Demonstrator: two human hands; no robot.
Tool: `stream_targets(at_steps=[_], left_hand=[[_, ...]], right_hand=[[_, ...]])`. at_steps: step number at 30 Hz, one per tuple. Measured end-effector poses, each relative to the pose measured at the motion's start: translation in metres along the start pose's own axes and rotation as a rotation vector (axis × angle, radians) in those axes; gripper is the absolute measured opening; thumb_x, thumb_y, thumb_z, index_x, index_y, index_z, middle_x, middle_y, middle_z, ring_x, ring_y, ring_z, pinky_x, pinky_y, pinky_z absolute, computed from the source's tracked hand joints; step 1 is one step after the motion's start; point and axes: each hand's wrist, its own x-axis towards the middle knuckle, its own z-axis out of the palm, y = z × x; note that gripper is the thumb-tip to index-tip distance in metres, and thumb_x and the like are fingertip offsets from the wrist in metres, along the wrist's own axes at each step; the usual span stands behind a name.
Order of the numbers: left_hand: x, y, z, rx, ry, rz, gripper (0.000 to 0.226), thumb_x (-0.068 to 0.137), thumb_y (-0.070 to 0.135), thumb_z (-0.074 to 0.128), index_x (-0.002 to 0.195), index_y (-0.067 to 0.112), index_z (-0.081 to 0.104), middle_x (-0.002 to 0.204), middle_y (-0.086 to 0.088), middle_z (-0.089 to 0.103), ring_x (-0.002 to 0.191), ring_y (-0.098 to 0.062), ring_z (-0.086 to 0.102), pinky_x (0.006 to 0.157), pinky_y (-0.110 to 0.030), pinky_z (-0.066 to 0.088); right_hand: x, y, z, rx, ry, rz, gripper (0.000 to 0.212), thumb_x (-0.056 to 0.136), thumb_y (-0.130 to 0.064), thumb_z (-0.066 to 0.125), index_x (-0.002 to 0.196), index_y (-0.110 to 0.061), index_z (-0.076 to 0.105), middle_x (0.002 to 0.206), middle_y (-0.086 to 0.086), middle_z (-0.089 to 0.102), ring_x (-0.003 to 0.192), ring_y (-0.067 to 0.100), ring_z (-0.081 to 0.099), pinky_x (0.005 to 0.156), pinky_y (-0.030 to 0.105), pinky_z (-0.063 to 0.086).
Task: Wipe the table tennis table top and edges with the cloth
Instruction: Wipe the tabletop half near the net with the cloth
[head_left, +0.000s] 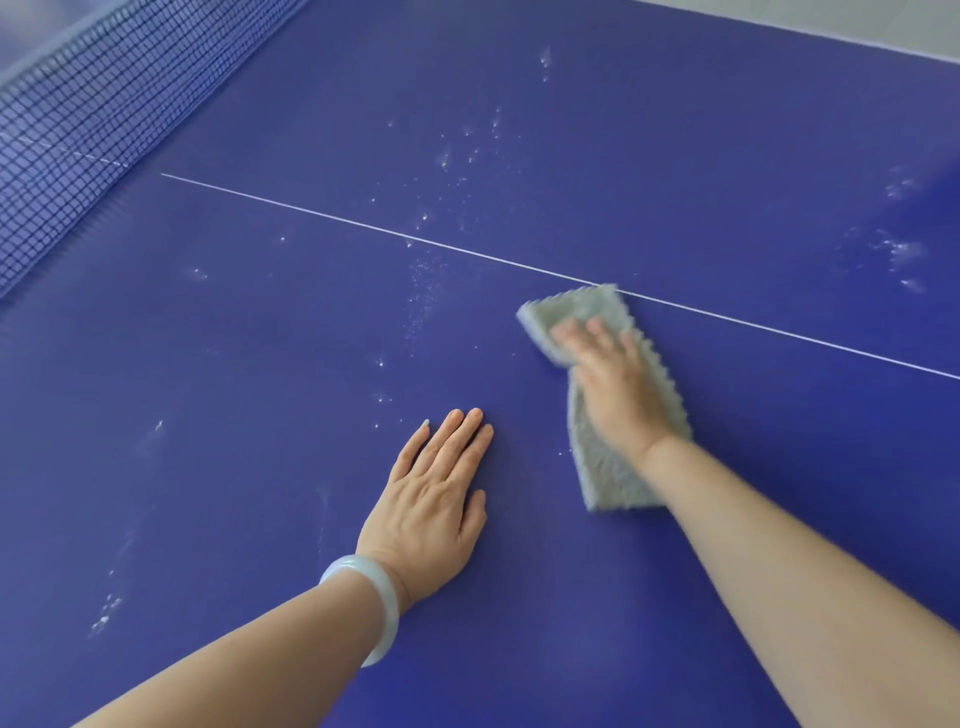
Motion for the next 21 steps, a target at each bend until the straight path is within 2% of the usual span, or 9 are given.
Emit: stream_targets(at_steps=[3,5,7,9,11,14,17,19,21], left_hand=[[-0.001,-0.001,0.001,-0.008,0.000,0.002,0.063,0.096,0.033,0.028,0.156,0.017,0.025,0.165,0.005,0.013,0.152,-0.011,0.005,0.123,-0.037,0.004],[-0.001,-0.002,0.001,-0.007,-0.001,0.003,0.063,0.095,0.032,0.028,0.157,0.017,0.024,0.165,0.005,0.013,0.152,-0.010,0.003,0.123,-0.037,0.003],[-0.001,-0.001,0.000,-0.007,-0.011,0.001,0.064,0.095,0.032,0.026,0.157,0.018,0.022,0.165,0.006,0.011,0.152,-0.010,0.001,0.123,-0.036,0.001],[0.000,-0.001,-0.001,-0.004,-0.014,-0.005,0.064,0.095,0.032,0.024,0.158,0.018,0.020,0.165,0.007,0.008,0.152,-0.009,-0.001,0.123,-0.036,-0.001],[0.000,0.001,-0.001,-0.005,-0.017,-0.006,0.065,0.095,0.033,0.022,0.158,0.019,0.019,0.165,0.008,0.006,0.152,-0.009,-0.003,0.123,-0.035,-0.002],[-0.001,0.000,-0.002,-0.009,-0.015,-0.001,0.065,0.095,0.033,0.022,0.158,0.019,0.019,0.165,0.007,0.006,0.152,-0.009,-0.003,0.123,-0.035,-0.002],[-0.001,0.000,-0.002,-0.022,-0.016,0.003,0.064,0.095,0.032,0.026,0.157,0.017,0.021,0.165,0.006,0.008,0.152,-0.010,0.000,0.123,-0.036,0.001],[0.000,-0.001,0.000,-0.023,-0.023,0.004,0.065,0.095,0.032,0.025,0.158,0.018,0.019,0.165,0.007,0.007,0.152,-0.010,-0.002,0.123,-0.036,0.000],[0.000,-0.002,0.000,-0.019,-0.034,0.005,0.065,0.095,0.033,0.022,0.158,0.019,0.016,0.165,0.007,0.005,0.152,-0.009,-0.005,0.123,-0.036,-0.002]], right_hand=[[-0.076,-0.023,0.016,-0.156,-0.126,-0.304,0.055,0.103,-0.040,0.031,0.157,-0.031,0.027,0.167,0.001,0.016,0.155,0.023,0.009,0.125,0.047,0.002],[-0.082,0.001,0.009,-0.212,-0.131,-0.350,0.060,0.101,-0.043,0.032,0.158,-0.027,0.025,0.166,0.004,0.019,0.154,0.026,0.017,0.124,0.049,0.009],[-0.059,0.037,-0.008,-0.252,-0.043,-0.101,0.058,0.102,-0.039,0.026,0.157,-0.021,0.021,0.164,0.007,0.022,0.152,0.030,0.020,0.123,0.052,0.011],[-0.026,0.057,-0.025,-0.202,-0.008,0.304,0.056,0.106,-0.038,0.019,0.160,-0.021,0.014,0.167,0.005,0.012,0.155,0.025,0.007,0.124,0.049,0.001],[-0.012,0.036,-0.020,-0.152,0.018,0.416,0.054,0.108,-0.036,0.022,0.160,-0.021,0.016,0.168,0.003,0.011,0.155,0.023,0.004,0.124,0.046,-0.001],[-0.052,-0.026,0.009,-0.122,-0.023,0.059,0.052,0.107,-0.034,0.021,0.157,-0.022,0.027,0.166,0.000,0.020,0.155,0.024,0.011,0.124,0.047,0.004],[-0.141,-0.041,0.022,-0.158,-0.121,-0.253,0.053,0.107,-0.031,0.016,0.159,-0.025,0.022,0.167,-0.004,0.015,0.155,0.021,0.011,0.124,0.047,0.007],[-0.165,-0.009,0.010,-0.249,-0.200,-0.373,0.056,0.104,-0.024,0.020,0.160,-0.022,0.018,0.167,0.000,0.018,0.154,0.026,0.016,0.122,0.049,0.012],[-0.147,0.036,-0.006,-0.363,-0.112,-0.267,0.060,0.099,-0.020,0.025,0.159,-0.019,0.017,0.163,0.007,0.027,0.151,0.032,0.024,0.120,0.052,0.018]])
